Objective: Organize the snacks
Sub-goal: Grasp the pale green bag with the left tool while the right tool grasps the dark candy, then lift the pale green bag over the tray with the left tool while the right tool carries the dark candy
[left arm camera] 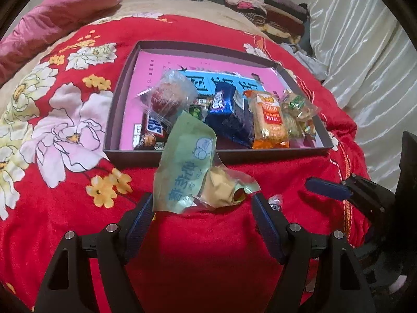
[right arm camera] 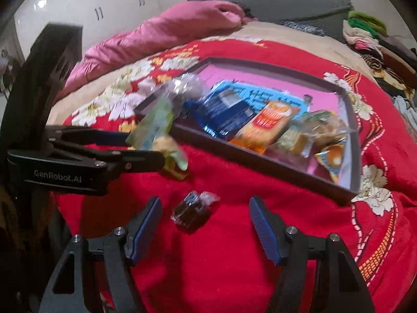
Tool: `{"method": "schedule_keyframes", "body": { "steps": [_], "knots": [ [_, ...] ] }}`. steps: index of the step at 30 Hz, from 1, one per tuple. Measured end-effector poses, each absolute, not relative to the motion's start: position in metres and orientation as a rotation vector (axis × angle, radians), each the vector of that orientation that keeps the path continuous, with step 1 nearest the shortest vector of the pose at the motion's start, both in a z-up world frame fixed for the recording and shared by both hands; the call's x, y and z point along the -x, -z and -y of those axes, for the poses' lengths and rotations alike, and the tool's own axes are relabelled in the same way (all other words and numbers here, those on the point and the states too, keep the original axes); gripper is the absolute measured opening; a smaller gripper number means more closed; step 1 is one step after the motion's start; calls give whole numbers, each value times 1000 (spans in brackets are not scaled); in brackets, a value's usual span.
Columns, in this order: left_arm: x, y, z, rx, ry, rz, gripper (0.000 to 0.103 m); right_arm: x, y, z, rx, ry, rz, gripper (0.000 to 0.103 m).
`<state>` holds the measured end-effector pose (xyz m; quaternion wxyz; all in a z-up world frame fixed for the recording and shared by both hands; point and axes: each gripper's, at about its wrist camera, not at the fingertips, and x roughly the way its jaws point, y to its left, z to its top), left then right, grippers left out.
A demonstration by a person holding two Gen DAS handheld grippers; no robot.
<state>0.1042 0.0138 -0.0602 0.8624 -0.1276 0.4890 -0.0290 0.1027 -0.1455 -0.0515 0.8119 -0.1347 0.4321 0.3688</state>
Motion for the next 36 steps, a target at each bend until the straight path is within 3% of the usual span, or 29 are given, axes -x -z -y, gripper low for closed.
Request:
{"method": "schedule_keyframes", "body": {
  "steps": [6,13,19,26,36],
  "knots": [
    [-108,68,-8,257,60,-1036,77,-100,61,138,334,-812,-933,68],
    [-111,71,-6,268,73,-1029,76,-98,71,127,399,-832,-927,59],
    [-112,72,-3,264,80,-1023,62,-97,76,120,440,-847,-923,47],
    [-112,74,-7,289,82,-1026,55,-98,82,114,465,-858,-937,38],
    [-120,78,-3,314,112,-1020,48,-110,74,133,358,-816,-962,37]
  ]
}}
